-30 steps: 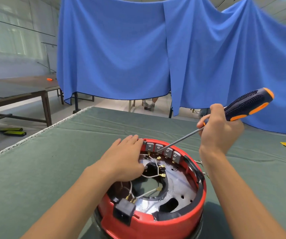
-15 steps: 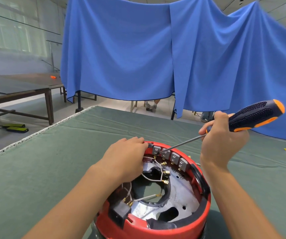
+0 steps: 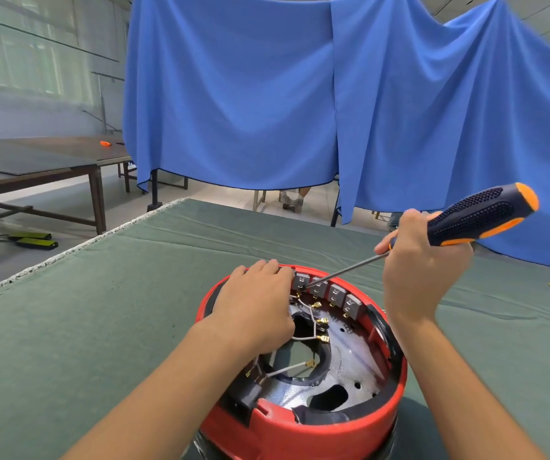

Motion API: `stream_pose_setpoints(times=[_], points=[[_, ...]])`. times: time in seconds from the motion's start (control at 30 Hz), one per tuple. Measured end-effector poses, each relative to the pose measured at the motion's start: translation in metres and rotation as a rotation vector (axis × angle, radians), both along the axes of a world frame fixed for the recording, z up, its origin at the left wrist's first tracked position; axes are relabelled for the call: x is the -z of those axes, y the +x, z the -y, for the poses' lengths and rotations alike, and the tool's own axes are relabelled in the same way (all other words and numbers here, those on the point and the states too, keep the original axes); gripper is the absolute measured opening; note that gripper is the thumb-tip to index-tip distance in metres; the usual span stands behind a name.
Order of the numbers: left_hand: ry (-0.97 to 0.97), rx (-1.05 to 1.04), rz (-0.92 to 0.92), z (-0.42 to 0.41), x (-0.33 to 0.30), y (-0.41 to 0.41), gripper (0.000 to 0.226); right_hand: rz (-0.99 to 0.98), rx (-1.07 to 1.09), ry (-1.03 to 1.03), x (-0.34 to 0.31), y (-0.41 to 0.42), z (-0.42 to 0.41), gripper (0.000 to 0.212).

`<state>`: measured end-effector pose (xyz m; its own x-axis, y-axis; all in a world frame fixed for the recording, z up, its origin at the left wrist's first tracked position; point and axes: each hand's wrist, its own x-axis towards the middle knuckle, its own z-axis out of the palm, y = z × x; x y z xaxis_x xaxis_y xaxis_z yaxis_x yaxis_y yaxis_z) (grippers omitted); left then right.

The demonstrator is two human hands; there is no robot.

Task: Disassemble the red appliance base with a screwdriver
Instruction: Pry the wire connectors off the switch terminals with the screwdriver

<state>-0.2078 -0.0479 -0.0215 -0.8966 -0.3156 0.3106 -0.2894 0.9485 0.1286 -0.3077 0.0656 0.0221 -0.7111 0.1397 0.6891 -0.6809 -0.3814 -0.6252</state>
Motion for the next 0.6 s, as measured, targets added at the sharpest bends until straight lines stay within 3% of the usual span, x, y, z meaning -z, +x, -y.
stream_pose_setpoints(times=[0.17,0.4,0.6], points=[[0.128,0.023,-0.021,0.008,-0.006,0.003,0.056,0.126,0.035,0.005,-0.005,-0.009,0.000,0.040],[0.036,0.015,0.006,0.013,0.002,-0.002,0.052,0.253,0.119,-0.032,-0.002,-0.023,0.004,0.021],[-0.011,0.013,-0.003,0.012,0.004,-0.002,0.055,0.332,0.146,-0.013,-0.002,-0.038,0.006,0.018]])
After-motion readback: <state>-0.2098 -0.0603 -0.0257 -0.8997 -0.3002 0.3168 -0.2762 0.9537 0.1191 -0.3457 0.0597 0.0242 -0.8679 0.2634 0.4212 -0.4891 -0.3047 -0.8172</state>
